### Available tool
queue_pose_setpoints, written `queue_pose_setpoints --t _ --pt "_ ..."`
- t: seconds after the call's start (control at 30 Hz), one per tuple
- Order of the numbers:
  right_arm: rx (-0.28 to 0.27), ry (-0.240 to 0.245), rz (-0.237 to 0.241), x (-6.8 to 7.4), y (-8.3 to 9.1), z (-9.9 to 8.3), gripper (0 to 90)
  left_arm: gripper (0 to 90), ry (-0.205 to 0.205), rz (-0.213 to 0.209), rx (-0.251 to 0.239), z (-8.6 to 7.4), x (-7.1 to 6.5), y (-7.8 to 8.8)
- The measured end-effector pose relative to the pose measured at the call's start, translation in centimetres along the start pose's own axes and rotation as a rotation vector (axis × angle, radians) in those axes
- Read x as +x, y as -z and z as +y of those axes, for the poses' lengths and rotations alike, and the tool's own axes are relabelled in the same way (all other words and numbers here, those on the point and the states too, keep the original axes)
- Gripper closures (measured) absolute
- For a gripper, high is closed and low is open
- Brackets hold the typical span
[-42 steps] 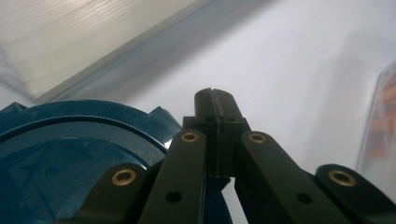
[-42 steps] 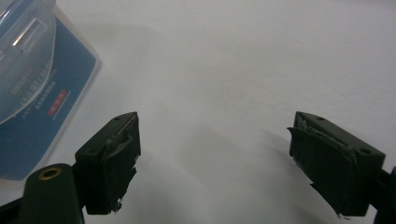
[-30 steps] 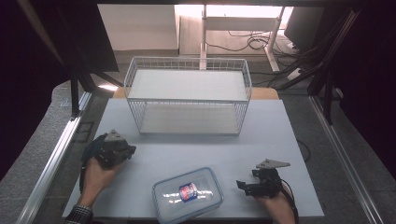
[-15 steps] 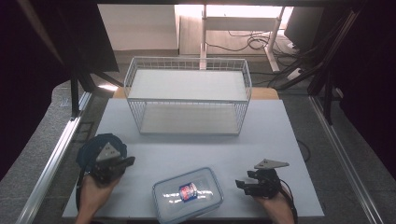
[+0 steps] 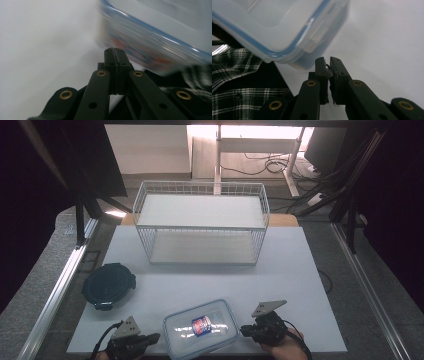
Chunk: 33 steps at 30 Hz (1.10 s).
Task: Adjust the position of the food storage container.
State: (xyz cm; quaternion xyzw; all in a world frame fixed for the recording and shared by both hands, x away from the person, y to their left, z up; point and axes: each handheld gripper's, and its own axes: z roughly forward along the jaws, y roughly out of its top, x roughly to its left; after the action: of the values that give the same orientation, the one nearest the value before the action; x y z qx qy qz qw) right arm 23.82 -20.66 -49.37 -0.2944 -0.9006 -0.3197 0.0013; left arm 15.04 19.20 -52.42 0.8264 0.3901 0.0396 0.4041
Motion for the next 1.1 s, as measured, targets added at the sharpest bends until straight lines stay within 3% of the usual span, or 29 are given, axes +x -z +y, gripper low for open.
queue_pose_setpoints --t 0.13,0.2,0.27,0.3,0.37,0.47,0.5,0.8,1.1 --pt "0.005 0.012 0.011 0.3 -0.1 0.1 83.9 90.0 -0.032 -0.023 0.018 -0.5 -1.3 -0.3" --pt "0.007 0.013 0.015 0.3 -0.1 0.1 83.9 90.0 -0.024 -0.082 0.026 -0.6 -1.9 -0.5" --pt "0.009 0.013 0.018 0.3 -0.1 0.1 83.9 90.0 -0.027 -0.089 0.034 -0.7 -2.2 -0.7" --pt "0.010 0.013 0.021 0.4 -0.1 0.1 84.0 90.0 -0.027 -0.122 0.032 -0.8 -2.7 -0.8" --pt "0.007 0.015 0.026 0.4 -0.1 0.1 84.0 90.0 -0.026 -0.137 0.008 -0.7 -3.0 -0.7" --pt "0.004 0.018 0.030 0.5 -0.1 0.1 84.5 90.0 -0.021 -0.107 -0.005 -0.5 -3.1 -0.6" --pt "0.001 0.016 0.018 0.6 -0.2 0.2 84.9 90.0 0.005 -0.110 -0.020 -0.5 -2.8 -0.5" --pt "-0.033 0.012 0.003 0.6 -0.1 0.4 88.5 90.0 0.017 -0.036 -0.007 0.4 -2.2 -1.1" --pt "-0.061 -0.013 -0.031 0.1 -0.2 0.5 88.6 90.0 0.060 -0.001 -0.006 2.7 0.5 -2.5"
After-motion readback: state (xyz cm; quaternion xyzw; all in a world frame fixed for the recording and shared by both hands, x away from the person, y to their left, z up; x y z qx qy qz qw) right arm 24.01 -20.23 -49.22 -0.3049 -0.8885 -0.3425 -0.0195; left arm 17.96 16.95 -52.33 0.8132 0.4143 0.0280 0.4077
